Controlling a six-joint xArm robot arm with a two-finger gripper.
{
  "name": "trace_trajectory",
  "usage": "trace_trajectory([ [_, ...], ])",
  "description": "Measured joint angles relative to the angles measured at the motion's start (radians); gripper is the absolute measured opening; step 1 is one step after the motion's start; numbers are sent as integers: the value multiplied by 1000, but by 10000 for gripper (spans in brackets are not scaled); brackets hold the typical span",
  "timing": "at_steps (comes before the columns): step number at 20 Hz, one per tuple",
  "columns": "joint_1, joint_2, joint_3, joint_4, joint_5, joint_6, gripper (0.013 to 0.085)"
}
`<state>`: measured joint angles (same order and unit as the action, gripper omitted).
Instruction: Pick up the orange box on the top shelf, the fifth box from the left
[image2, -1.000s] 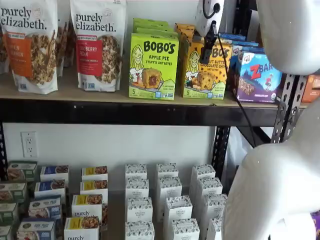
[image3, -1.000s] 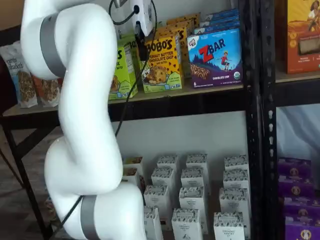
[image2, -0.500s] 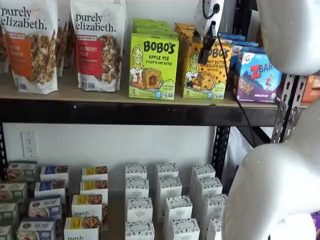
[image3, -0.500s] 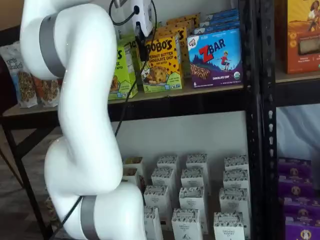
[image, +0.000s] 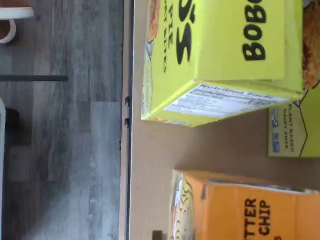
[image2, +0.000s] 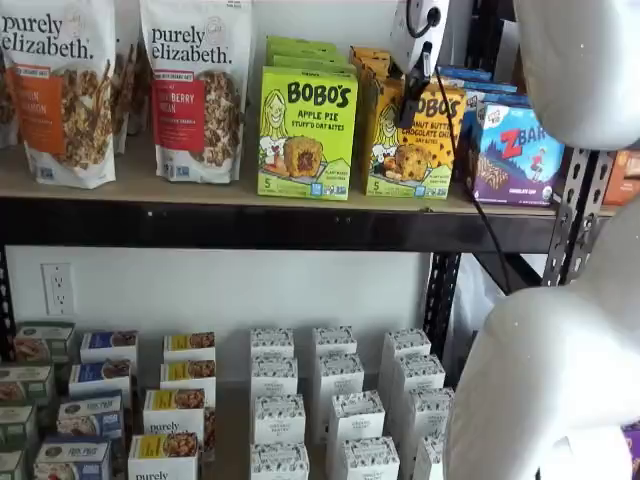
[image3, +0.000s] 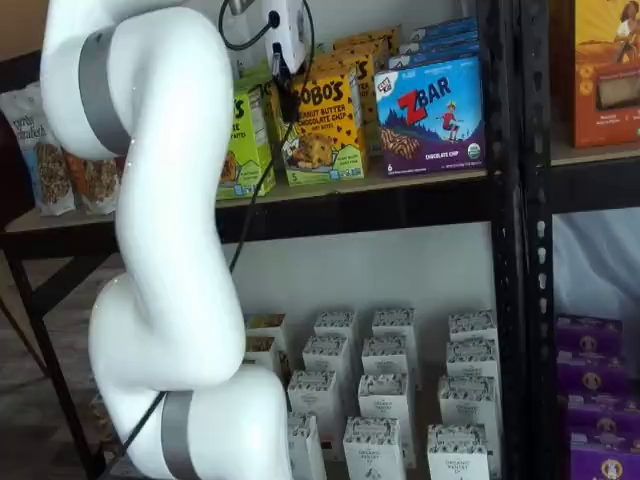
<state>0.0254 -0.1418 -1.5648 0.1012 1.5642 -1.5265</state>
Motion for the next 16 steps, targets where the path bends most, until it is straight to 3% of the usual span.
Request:
trace_trajectory([
  [11, -1, -1, 2, -1, -3, -1, 530],
  [16, -2, -11, 16, 7, -23, -2, 410],
])
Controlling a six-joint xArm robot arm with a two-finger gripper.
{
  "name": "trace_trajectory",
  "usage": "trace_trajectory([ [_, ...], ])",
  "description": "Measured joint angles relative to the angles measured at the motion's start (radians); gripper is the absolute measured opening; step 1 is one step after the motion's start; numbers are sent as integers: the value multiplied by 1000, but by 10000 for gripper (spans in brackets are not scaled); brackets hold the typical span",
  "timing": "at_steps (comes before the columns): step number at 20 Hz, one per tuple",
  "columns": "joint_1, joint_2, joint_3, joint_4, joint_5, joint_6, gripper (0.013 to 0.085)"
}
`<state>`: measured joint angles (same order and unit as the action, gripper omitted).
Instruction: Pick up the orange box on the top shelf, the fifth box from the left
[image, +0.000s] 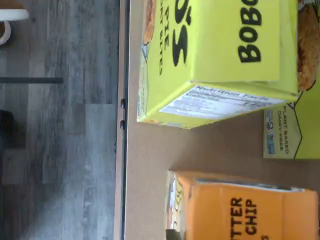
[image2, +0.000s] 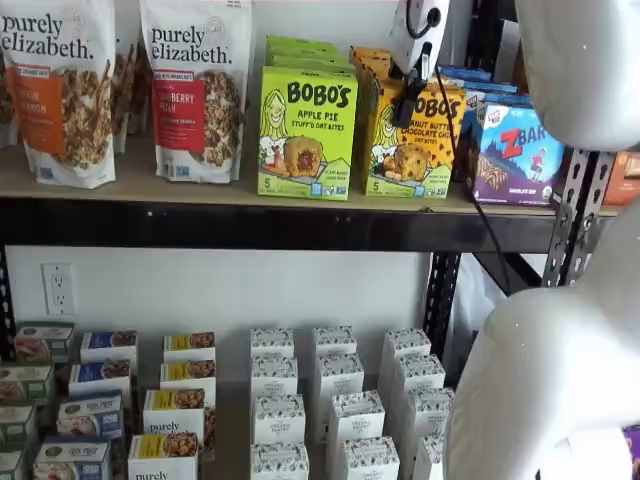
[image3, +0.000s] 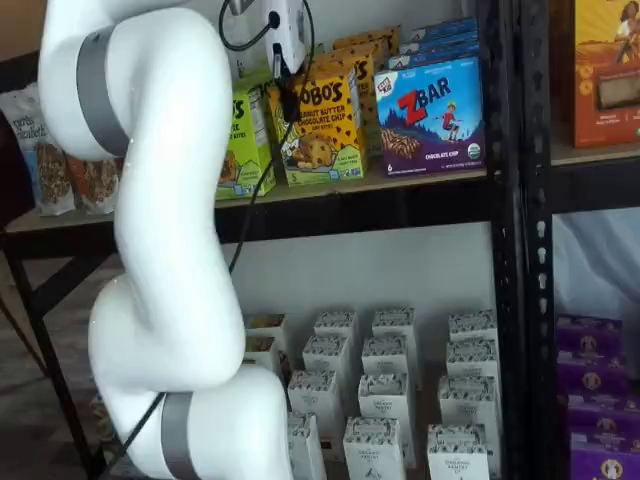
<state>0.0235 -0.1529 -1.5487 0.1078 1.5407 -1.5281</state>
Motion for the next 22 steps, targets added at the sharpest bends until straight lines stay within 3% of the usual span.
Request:
trace_trajectory([
  [8, -1, 0, -3, 8, 1, 0, 250],
  [17, 6, -18, 3, -6, 2, 6, 250],
  [22, 19, -67, 31, -38, 5, 16, 250],
])
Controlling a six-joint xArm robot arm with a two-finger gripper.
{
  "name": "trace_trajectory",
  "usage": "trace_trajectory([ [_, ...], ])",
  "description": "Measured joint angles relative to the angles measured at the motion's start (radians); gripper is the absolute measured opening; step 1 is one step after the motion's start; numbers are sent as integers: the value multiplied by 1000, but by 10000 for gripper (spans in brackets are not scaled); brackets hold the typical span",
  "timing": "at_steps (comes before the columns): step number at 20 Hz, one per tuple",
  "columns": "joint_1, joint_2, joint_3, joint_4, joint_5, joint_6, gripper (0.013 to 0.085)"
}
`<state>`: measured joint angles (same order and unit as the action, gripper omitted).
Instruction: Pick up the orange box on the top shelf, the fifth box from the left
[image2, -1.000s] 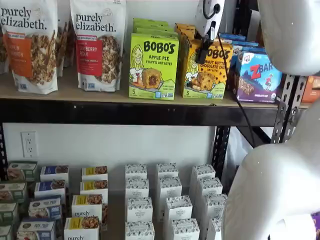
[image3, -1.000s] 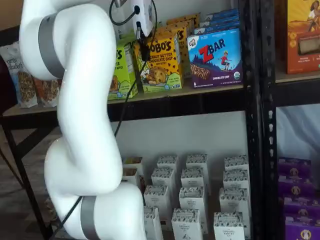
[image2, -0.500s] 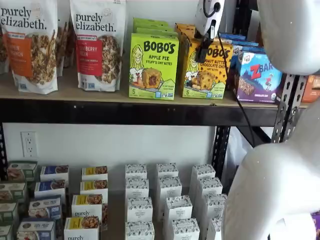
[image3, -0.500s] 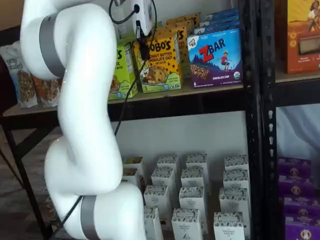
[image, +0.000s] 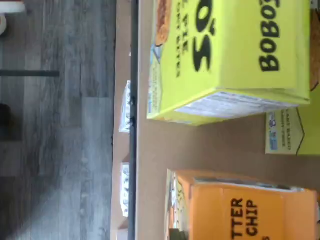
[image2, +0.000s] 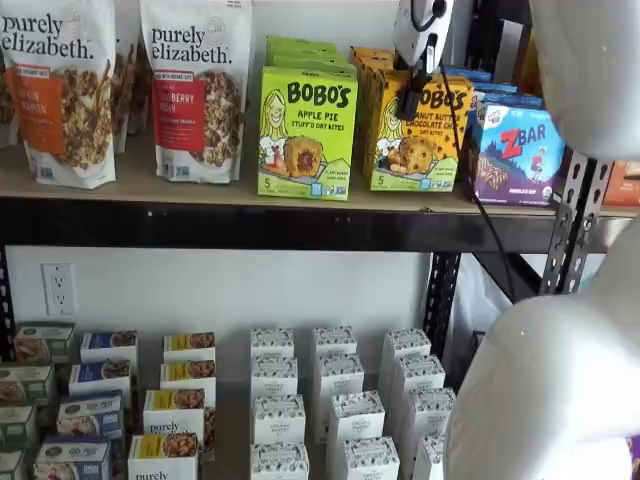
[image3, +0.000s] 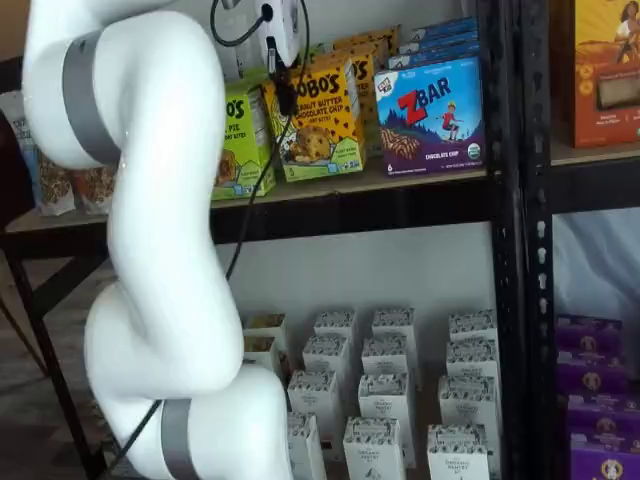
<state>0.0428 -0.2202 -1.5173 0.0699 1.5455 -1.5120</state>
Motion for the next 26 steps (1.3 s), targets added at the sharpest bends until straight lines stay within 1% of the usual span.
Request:
trace_trajectory([
  [2, 6, -22, 7, -13, 15, 4, 250],
  [6, 11, -52, 3, -24, 76, 9, 250],
  [9, 5, -76, -2, -19, 131, 6, 250],
  [14, -9, -133, 17, -11, 182, -5, 250],
  [19, -24, -197, 52, -9, 216, -17, 250],
  [26, -32, -295, 137, -34, 235, -33, 250],
])
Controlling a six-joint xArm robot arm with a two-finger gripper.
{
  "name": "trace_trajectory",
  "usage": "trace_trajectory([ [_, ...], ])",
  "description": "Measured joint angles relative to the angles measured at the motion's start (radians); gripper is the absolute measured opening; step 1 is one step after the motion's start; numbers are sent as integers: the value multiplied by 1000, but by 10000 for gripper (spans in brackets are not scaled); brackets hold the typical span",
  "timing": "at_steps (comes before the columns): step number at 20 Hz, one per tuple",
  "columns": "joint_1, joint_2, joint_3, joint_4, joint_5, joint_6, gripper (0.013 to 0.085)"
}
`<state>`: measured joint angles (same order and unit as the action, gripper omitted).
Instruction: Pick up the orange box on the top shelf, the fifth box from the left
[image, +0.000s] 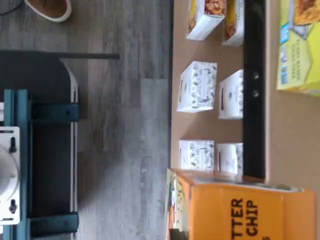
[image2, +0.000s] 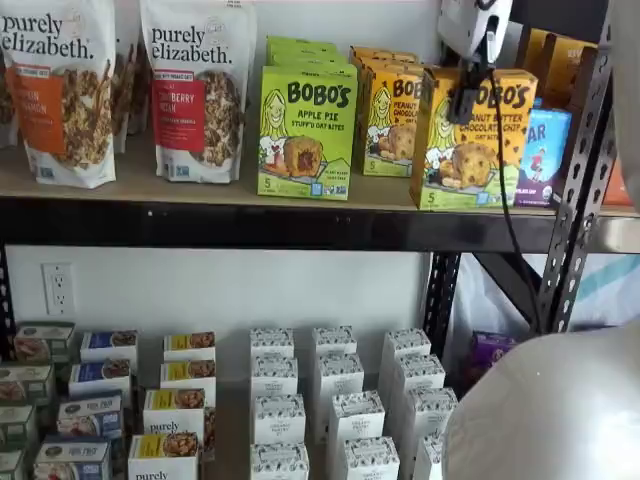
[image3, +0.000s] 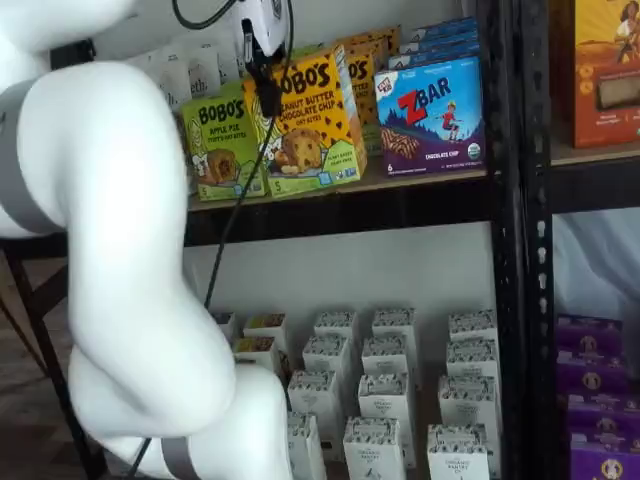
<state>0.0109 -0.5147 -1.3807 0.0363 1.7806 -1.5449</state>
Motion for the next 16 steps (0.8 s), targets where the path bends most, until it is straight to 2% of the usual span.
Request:
trace_trajectory([
  [5, -7, -55, 56, -14, 19, -11, 250],
  [16, -20, -101, 98, -8, 89, -21, 250],
])
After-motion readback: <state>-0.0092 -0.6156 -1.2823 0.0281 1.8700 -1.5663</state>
